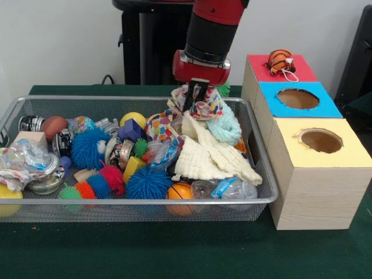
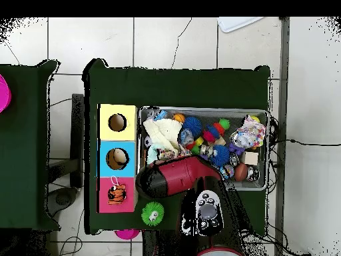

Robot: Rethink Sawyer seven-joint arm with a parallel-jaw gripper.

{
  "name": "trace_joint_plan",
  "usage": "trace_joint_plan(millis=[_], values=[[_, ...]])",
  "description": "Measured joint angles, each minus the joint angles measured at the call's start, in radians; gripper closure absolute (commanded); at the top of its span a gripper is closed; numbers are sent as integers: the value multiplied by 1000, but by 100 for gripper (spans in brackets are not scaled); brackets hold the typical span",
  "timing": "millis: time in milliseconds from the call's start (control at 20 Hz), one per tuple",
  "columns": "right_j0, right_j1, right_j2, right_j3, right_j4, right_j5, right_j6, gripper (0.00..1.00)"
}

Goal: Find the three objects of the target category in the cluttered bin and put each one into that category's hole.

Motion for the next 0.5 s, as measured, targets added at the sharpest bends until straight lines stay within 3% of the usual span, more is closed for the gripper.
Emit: trace_joint_plan(millis=[500], values=[[20,-4,-91,-52,-23,-97,0,100]])
